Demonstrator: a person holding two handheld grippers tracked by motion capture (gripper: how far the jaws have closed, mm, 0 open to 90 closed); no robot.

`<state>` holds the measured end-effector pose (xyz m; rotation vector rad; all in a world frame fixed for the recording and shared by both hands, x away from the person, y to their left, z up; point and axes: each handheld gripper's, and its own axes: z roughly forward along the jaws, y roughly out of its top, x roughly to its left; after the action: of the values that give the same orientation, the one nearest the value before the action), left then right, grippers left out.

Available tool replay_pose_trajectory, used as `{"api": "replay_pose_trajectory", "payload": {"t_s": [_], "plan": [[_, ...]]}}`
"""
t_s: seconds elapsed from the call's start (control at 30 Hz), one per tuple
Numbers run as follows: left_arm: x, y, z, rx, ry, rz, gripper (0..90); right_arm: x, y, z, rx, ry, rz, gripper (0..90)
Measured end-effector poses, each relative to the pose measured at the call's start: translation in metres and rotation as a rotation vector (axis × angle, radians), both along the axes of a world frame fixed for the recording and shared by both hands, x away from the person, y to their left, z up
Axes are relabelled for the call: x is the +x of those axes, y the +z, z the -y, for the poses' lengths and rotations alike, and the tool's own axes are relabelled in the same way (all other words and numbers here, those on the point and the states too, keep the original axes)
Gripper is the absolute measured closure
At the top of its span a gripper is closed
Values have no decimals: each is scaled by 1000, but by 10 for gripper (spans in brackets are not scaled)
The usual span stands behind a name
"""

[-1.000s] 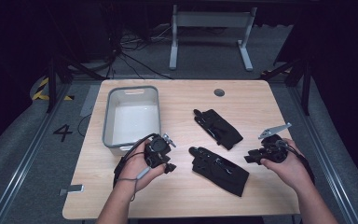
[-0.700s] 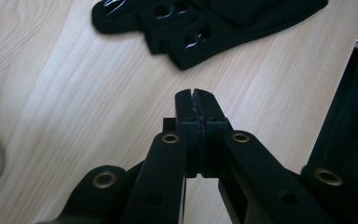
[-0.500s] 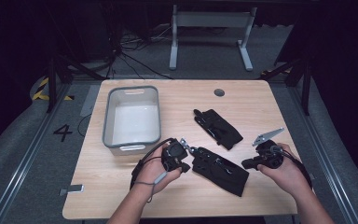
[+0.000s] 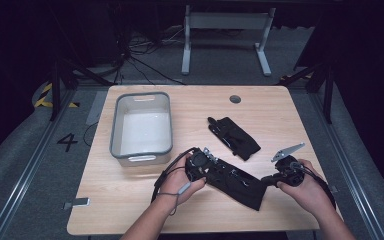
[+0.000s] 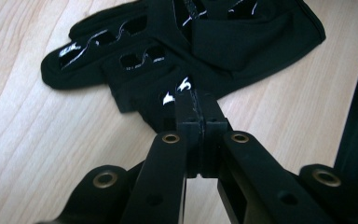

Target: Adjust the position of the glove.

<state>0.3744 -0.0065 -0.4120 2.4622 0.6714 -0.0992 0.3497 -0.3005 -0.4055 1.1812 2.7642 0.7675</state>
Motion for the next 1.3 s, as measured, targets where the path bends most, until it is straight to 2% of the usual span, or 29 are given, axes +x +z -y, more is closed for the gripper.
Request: {"api": "replay_pose_trajectory", "payload": {"t_s": [0.2,0.5,0.67,1.07,1.3], "plan": [[5,-9,9,39,-12,3,900,-3,-5,2,3,-8,1,888],[9,-20,13,68,-16,-20,900,-2,-18,-2,-1,-3,-26,888],[9,-25,16,109,-27,-22,900,0,-25,-3,-13,-3,-48,888],[9,-27,17,112,-21,-34,900,2,-27,-4,-17,-2,-56,888],[3,-26,18,124,-47,-57,900,4,-28,-4,-22,-7,-57,890]]}}
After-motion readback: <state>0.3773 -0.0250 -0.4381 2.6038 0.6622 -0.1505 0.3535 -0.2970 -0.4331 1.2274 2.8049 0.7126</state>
